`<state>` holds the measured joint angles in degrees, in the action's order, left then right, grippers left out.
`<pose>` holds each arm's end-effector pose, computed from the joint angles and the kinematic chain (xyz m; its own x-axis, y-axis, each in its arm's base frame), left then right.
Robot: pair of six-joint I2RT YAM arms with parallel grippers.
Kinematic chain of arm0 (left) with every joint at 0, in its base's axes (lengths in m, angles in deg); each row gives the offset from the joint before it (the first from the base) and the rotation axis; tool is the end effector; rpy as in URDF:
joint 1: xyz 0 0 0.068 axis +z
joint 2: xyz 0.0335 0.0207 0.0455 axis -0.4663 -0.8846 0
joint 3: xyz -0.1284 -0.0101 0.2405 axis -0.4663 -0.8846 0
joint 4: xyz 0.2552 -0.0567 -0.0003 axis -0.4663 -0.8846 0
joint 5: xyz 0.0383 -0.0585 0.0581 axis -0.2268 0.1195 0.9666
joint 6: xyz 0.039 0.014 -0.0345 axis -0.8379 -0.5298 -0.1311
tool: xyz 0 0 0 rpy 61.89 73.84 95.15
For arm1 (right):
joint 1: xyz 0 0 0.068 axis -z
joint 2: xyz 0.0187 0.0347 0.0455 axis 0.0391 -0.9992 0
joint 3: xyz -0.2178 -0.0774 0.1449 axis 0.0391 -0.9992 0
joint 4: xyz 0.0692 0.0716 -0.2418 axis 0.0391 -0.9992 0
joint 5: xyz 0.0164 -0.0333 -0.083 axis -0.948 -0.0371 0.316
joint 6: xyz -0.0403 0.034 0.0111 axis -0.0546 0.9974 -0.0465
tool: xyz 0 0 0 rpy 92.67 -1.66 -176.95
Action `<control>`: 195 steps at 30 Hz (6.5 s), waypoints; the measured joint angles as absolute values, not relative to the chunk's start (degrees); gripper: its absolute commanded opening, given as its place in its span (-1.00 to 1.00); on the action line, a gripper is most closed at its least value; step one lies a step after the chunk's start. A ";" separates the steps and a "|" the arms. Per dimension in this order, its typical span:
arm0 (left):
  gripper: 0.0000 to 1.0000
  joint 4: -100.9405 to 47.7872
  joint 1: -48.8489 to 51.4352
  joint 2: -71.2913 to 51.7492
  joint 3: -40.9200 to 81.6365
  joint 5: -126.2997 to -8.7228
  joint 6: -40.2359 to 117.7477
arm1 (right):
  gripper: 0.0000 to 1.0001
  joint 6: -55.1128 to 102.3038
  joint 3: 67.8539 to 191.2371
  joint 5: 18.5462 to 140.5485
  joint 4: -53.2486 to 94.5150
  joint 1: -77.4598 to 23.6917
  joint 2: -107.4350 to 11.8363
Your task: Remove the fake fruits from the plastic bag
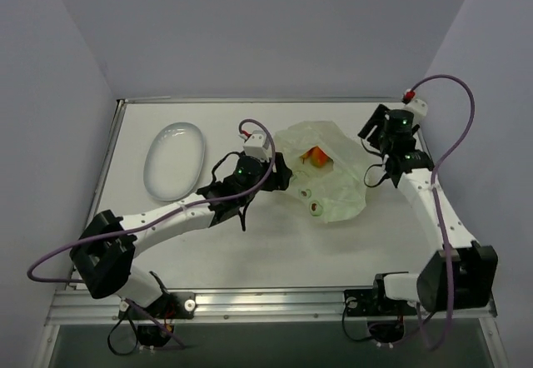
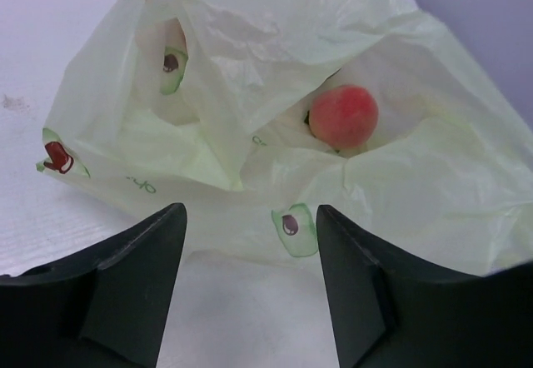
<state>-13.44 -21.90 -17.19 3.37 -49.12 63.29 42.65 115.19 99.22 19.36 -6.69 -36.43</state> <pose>0.2237 -0.2539 0.2914 -0.4892 -0.3201 -0.8113 0.4347 0.7169 -0.5450 0.2845 0.0372 0.3652 -0.1368 0.4105 -0.9016 0.1228 0.9101 0.3957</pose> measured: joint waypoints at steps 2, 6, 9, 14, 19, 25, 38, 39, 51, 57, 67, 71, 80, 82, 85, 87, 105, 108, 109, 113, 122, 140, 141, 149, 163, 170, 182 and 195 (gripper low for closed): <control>0.32 -16.01 -21.88 -18.68 5.03 -49.82 62.77 | 0.70 43.09 113.79 95.29 22.77 0.13 -42.79; 0.50 -18.57 -21.42 -21.08 8.61 -50.28 60.98 | 1.00 41.84 114.27 86.08 27.25 8.31 -57.15; 0.53 -20.52 -20.06 -23.33 11.67 -50.80 59.62 | 1.00 41.12 114.82 76.18 30.09 10.91 -66.13; 0.54 -22.16 -17.62 -27.62 14.67 -52.94 57.79 | 0.89 44.75 114.07 60.58 38.62 13.03 -74.42; 0.37 -23.45 -16.46 -30.61 15.67 -54.10 56.43 | -0.06 54.21 111.41 48.36 54.59 12.72 -79.36; -0.02 -23.25 -13.59 -31.92 16.31 -54.78 55.19 | -1.00 68.59 105.75 40.60 71.93 11.89 -80.71; -0.95 -18.92 -11.30 -29.89 11.15 -55.22 55.45 | -1.00 55.41 106.77 52.93 54.40 7.24 -56.85; -0.95 -18.33 -11.54 -28.49 9.47 -55.22 55.95 | -1.00 53.77 107.32 54.54 52.89 6.36 -55.29; -0.95 -17.52 -12.65 -19.73 4.79 -56.05 59.23 | -1.00 44.44 109.61 69.69 36.43 0.75 -57.57; -0.95 -17.89 -12.83 -18.74 5.16 -55.74 59.08 | -1.00 42.17 110.23 75.75 32.93 -2.90 -50.81; -0.95 -18.53 -12.81 -22.20 8.81 -55.26 58.88 | -1.00 41.05 109.77 81.34 32.04 -2.29 -51.25; -0.95 -18.40 -12.81 -22.24 8.81 -55.26 58.90 | -0.74 40.86 108.72 83.70 28.65 -1.92 -53.15; -0.95 -18.24 -12.81 -23.29 8.81 -55.41 58.86 | 0.65 37.86 111.12 87.13 28.36 -3.78 -51.10; -0.95 -18.55 -12.81 -23.57 8.98 -55.41 58.73 | 0.67 36.92 109.74 87.72 27.36 -6.10 -47.12; -0.95 -18.72 -12.74 -24.19 9.75 -55.65 58.38 | 0.76 34.54 108.76 87.92 27.01 -11.47 -39.60; -0.95 -18.51 -12.68 -24.27 9.84 -55.83 58.22 | 0.77 32.75 108.78 87.55 27.67 -15.34 -35.47; -0.95 -18.62 -9.27 -23.71 12.85 -56.79 56.26 | 0.59 16.60 127.65 76.53 16.96 -27.78 -53.39; -0.95 -18.57 -9.11 -23.66 13.64 -57.34 56.04 | 0.56 14.72 130.31 75.48 15.69 -29.09 -54.73; -0.95 -18.55 -9.07 -23.62 13.77 -57.56 56.04 | 0.49 14.15 130.92 75.05 15.67 -29.37 -55.01; -0.85 -18.55 -8.92 -23.49 13.81 -58.17 56.06 | -0.50 12.95 132.85 75.18 15.56 -29.57 -56.63; -0.09 -16.17 -11.32 -12.30 1.25 -56.31 58.77 | -1.00 15.20 133.04 79.29 17.13 -29.57 -59.38; 0.80 -7.36 -23.84 -34.61 5.57 -38.45 72.58 | -1.00 20.09 127.56 80.18 22.40 -29.22 -56.80; 0.83 -6.75 -23.80 -35.70 6.51 -37.47 73.17 | -1.00 20.40 127.43 80.12 22.53 -29.13 -56.80; 0.91 -1.44 -22.36 -44.25 11.26 -32.84 78.18 | -1.00 23.37 127.27 76.27 24.56 -26.88 -56.80; 0.59 7.29 -18.53 -56.49 16.79 -31.26 83.62 | -1.00 27.52 124.28 66.35 28.34 -24.87 -56.32; 0.15 9.76 -17.11 -57.56 16.57 -32.70 85.15 | -1.00 27.98 123.14 64.12 29.70 -24.48 -56.17; -0.82 13.23 -18.77 -44.95 2.80 -33.97 80.15 | -1.00 28.90 123.10 64.45 31.25 -18.90 -56.17; -0.92 10.32 -20.30 -14.68 -6.53 -35.94 70.92 | -1.00 28.81 121.39 65.69 32.69 -17.70 -56.15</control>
